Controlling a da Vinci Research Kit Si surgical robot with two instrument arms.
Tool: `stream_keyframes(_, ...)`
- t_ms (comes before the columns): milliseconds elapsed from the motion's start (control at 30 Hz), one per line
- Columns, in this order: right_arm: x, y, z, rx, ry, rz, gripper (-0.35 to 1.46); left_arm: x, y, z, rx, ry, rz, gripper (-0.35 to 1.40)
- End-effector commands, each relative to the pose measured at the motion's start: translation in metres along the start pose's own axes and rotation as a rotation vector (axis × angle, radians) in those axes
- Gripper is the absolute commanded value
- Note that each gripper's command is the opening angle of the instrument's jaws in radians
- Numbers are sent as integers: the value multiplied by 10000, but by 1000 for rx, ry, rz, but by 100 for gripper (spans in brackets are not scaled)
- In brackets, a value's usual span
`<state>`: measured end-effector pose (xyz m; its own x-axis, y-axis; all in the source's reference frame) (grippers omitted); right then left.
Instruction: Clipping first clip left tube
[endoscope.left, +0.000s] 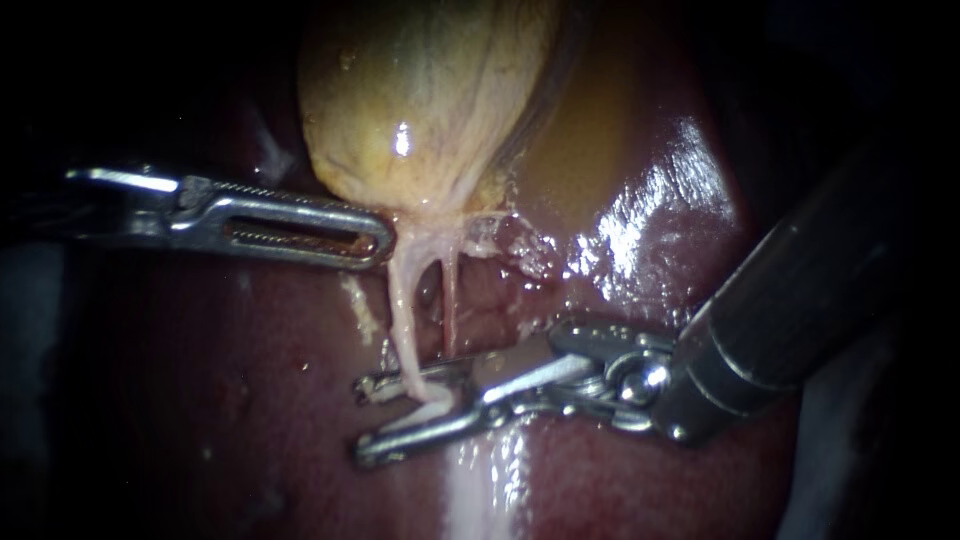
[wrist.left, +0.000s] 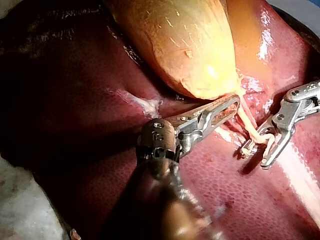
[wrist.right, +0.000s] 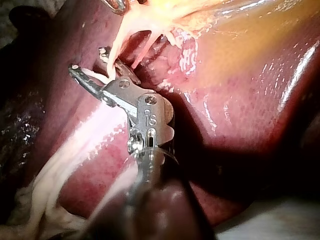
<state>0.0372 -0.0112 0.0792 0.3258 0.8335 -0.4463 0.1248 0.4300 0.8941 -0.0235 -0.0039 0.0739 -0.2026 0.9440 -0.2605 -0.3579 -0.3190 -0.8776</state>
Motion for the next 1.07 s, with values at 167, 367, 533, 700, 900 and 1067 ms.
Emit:
stream_keyframes(167, 0, 1, -2, 1, 2, 3, -16, 0, 0, 0, 0, 0, 0, -35)
stream_keyframes(367, 0, 2, -7, 1, 5, 51, -35, 0, 0, 0, 0, 0, 0, -35)
stream_keyframes(533, -1, 2, -9, 0, 7, 62, -35, 0, 0, 0, 0, 0, 0, -35)
stream_keyframes(700, -2, 2, -9, -2, 8, 68, -35, 0, 0, 0, 0, 0, 0, -35)
stream_keyframes(900, -2, 2, -9, -4, 5, 68, -35, 0, 0, 1, 0, 0, 0, -35)
stream_keyframes(1067, -2, 2, -9, -4, 5, 68, -35, 0, 0, 1, 0, 0, 0, -35)
